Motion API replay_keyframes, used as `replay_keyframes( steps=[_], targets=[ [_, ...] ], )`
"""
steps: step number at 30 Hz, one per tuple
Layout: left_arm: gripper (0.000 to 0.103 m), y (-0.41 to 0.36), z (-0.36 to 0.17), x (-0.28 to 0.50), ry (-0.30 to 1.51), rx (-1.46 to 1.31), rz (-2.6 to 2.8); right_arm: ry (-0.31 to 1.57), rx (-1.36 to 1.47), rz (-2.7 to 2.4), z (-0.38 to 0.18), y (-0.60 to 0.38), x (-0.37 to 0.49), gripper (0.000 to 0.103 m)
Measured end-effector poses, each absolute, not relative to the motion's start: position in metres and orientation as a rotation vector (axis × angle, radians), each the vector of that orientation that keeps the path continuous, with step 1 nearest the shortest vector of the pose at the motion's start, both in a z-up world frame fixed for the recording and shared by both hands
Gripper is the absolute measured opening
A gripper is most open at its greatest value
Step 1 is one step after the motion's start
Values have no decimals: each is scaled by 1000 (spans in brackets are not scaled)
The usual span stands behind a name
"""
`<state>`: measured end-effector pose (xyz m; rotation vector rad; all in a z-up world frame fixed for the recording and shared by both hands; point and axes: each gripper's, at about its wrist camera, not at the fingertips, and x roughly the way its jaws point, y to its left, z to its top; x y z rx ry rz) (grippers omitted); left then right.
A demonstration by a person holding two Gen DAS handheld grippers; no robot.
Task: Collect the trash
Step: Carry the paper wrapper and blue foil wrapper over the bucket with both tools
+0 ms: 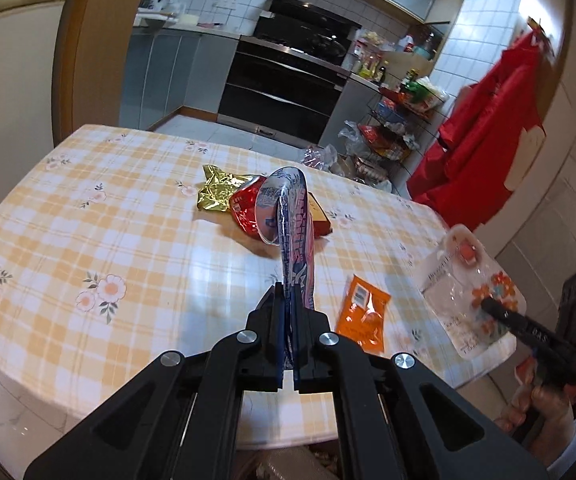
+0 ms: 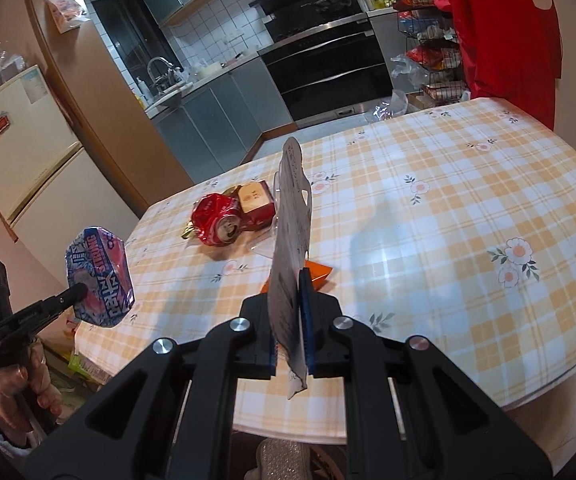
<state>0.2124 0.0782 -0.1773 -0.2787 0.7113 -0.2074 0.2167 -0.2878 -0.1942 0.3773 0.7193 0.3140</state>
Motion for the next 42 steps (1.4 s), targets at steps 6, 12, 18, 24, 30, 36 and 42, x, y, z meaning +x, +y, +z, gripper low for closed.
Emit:
replay_keyframes(
  steps=[6, 12, 18, 24, 30, 36, 42],
  targets=[
    [3, 66, -168, 176, 700, -225, -219, 707, 370, 345, -185, -284, 195, 13],
    [3, 57, -164, 147, 695, -192, -231, 703, 348, 395, -173, -276, 172, 13],
    [3, 56, -162, 123, 693, -200, -243, 710, 322, 458, -163, -268, 145, 13],
    [3, 56, -151, 98, 676, -189, -247, 722, 307, 499, -157, -265, 118, 13],
    [3, 54, -139, 72, 654, -179, -242, 744, 301, 540, -151, -266, 94, 13],
    [3, 46, -137, 54, 635, -167, -250, 789, 265, 595, -154, -262, 78, 13],
    [3, 42, -153, 44, 643, -224, -247, 850, 266, 622, -174, -257, 77, 13]
  ],
)
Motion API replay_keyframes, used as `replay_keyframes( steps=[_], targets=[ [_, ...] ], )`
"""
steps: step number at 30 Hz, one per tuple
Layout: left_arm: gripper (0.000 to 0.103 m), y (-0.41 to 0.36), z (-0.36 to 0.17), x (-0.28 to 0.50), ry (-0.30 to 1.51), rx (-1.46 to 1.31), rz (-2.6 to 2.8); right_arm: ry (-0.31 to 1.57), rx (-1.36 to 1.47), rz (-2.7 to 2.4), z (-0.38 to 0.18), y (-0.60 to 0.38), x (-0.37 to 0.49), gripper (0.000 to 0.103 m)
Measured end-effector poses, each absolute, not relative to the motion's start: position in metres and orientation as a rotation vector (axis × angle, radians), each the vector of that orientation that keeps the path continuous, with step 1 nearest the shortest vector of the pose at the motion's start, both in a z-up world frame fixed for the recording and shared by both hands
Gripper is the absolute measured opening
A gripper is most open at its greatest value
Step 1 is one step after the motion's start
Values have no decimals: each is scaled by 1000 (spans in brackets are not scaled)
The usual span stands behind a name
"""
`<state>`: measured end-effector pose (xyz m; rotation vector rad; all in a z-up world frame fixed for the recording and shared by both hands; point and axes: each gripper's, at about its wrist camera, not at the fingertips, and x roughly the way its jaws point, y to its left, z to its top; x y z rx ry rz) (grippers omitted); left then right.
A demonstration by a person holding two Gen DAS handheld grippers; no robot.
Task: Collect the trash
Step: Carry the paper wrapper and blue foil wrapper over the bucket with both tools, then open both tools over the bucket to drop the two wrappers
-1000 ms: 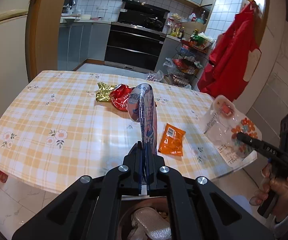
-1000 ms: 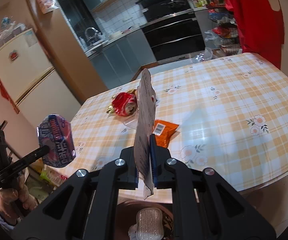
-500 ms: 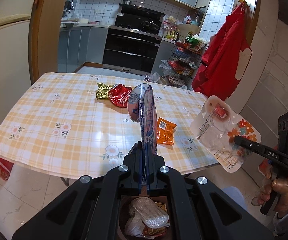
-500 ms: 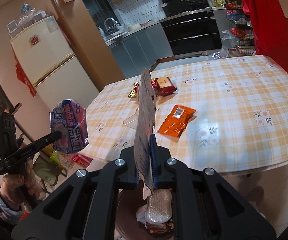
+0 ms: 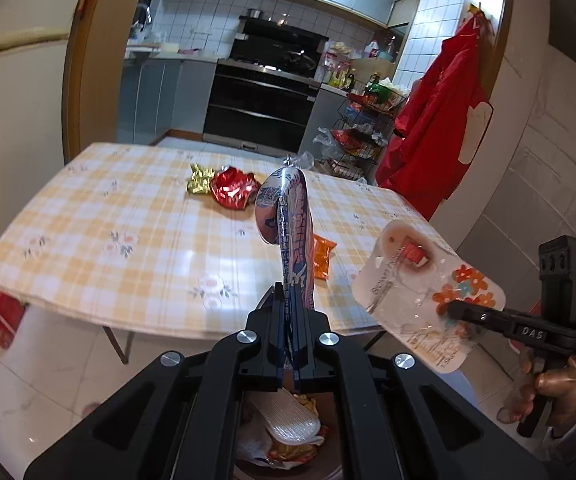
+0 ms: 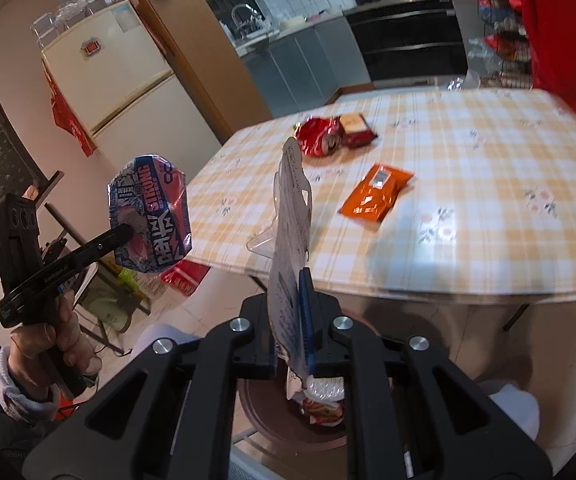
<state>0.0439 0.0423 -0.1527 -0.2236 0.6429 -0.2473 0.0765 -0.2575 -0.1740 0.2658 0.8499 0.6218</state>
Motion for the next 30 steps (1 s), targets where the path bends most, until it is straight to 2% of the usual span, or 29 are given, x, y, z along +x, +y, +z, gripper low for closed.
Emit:
replay_keyframes(
  steps=[12, 16, 22, 25, 26, 27, 30],
  targets=[
    [3, 48, -165, 35, 634, -269, -248, 953, 218, 700, -199, -221, 76, 14],
    [3, 53, -166, 30, 625, -273, -242, 977, 203, 721, -203, -210, 76, 17],
    [3, 57, -174, 27, 637, -291, -243, 962, 202, 697, -201, -208, 76, 42],
    [3, 56, -179, 26, 649, -288, -251, 930, 177, 643, -196, -212, 76, 63],
    [3, 54, -180, 26, 655, -288, -254, 915, 168, 613, -194, -215, 77, 75],
    [3, 52, -183, 26, 663, -286, -260, 899, 167, 591, -192, -219, 77, 81],
    [3, 45, -188, 27, 686, -278, -276, 871, 172, 535, -189, -230, 79, 91]
  ],
)
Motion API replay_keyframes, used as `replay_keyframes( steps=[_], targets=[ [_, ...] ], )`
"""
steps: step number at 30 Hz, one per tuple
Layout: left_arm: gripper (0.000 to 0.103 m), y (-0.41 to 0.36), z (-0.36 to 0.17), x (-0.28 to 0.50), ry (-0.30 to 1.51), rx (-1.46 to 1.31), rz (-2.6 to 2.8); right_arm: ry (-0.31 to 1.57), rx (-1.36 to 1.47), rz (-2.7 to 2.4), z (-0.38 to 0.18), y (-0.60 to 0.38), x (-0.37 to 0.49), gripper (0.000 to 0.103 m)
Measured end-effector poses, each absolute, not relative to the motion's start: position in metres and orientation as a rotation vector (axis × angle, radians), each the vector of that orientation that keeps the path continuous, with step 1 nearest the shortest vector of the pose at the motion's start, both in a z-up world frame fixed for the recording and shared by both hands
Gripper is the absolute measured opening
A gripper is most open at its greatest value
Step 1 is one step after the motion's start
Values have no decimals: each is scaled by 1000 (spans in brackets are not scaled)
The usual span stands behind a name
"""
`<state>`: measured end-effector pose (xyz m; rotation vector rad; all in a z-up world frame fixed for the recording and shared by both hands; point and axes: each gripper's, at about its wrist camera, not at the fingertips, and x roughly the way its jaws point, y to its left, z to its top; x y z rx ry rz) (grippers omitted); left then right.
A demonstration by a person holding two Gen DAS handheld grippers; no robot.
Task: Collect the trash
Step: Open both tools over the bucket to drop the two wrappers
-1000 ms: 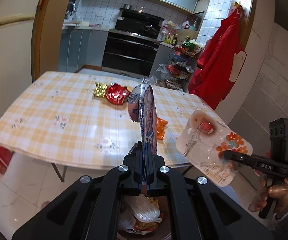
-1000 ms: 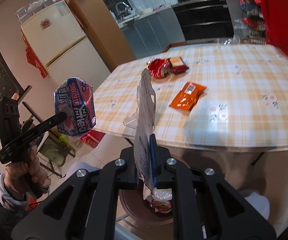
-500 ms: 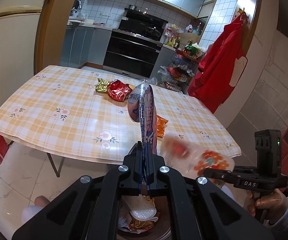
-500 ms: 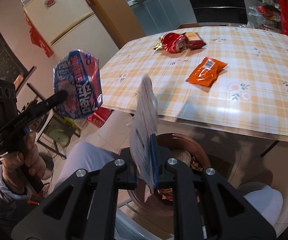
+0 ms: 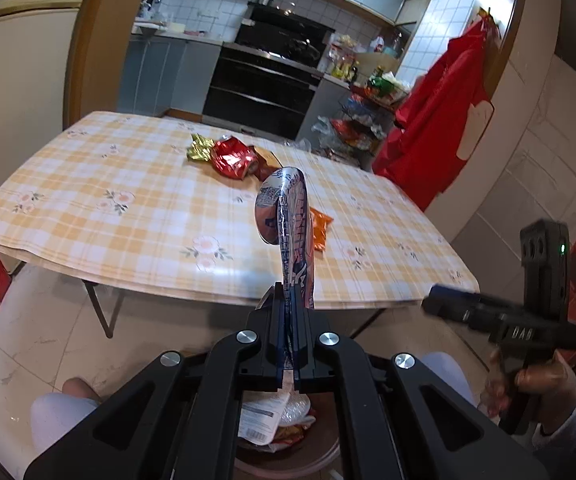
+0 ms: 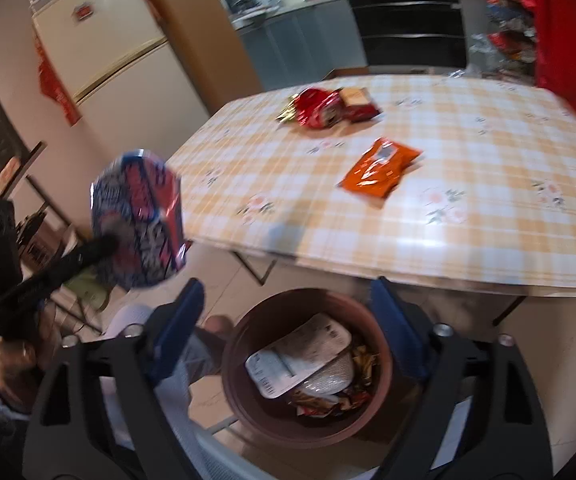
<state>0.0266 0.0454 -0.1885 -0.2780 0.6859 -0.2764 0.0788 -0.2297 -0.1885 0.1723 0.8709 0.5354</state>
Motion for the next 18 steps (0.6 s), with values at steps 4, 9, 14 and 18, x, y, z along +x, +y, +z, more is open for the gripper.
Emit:
replay_keyframes(
  steps=[4, 9, 14, 18],
  targets=[
    [3, 33, -195, 28, 716, -260, -309, 847, 204, 464, -186, -248, 83, 92],
    [20, 22, -202, 31, 757, -251, -339, 858, 239, 422, -191, -262, 87, 94],
    [59, 27, -202, 30, 740, -271, -309, 871, 232, 419, -196, -261, 87, 94],
    [88, 39, -202, 30, 725, -300, -212, 876, 228, 420, -198, -258, 87, 94]
  ],
)
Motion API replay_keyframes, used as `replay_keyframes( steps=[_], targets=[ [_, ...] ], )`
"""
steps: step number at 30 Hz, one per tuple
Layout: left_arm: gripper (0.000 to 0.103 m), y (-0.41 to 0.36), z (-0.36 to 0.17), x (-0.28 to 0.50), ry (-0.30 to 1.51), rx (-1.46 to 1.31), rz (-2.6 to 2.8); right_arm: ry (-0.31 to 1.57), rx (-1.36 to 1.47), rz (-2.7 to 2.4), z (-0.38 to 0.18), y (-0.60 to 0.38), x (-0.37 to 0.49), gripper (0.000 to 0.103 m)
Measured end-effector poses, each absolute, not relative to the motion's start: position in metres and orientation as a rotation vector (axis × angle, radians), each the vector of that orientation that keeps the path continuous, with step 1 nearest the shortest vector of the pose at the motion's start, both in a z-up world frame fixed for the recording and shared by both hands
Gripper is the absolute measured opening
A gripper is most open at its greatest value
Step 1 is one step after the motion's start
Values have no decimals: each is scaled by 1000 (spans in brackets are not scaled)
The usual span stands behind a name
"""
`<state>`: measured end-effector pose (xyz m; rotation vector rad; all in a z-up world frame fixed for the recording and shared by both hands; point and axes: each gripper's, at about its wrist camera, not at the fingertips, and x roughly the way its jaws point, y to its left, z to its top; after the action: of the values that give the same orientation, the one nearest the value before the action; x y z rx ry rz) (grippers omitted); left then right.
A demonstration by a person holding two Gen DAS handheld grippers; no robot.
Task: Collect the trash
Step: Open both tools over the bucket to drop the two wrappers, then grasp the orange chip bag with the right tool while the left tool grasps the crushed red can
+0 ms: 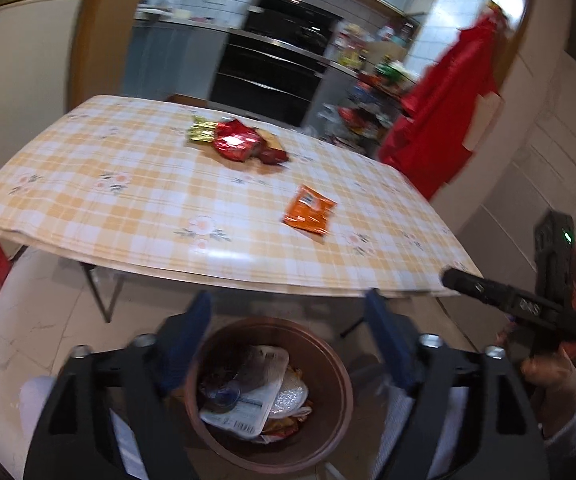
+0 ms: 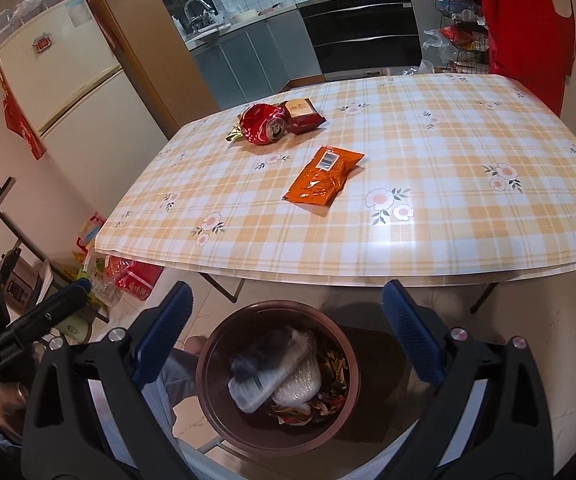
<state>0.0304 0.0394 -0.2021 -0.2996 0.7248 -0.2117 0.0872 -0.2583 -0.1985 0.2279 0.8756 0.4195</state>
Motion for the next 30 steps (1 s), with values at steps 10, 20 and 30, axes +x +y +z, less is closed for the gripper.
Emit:
replay_keyframes(
  steps=[10, 20, 30],
  targets=[
    [96, 61, -211, 40, 711, -278, -72, 912, 208, 398, -216, -258, 96, 94],
    [96, 70, -237, 66, 759, -236, -39, 908, 200, 380, -235, -256, 139, 93],
    [96, 81, -252, 106, 810, -229, -18, 922, 177, 416, -252, -235, 208, 75]
  ],
)
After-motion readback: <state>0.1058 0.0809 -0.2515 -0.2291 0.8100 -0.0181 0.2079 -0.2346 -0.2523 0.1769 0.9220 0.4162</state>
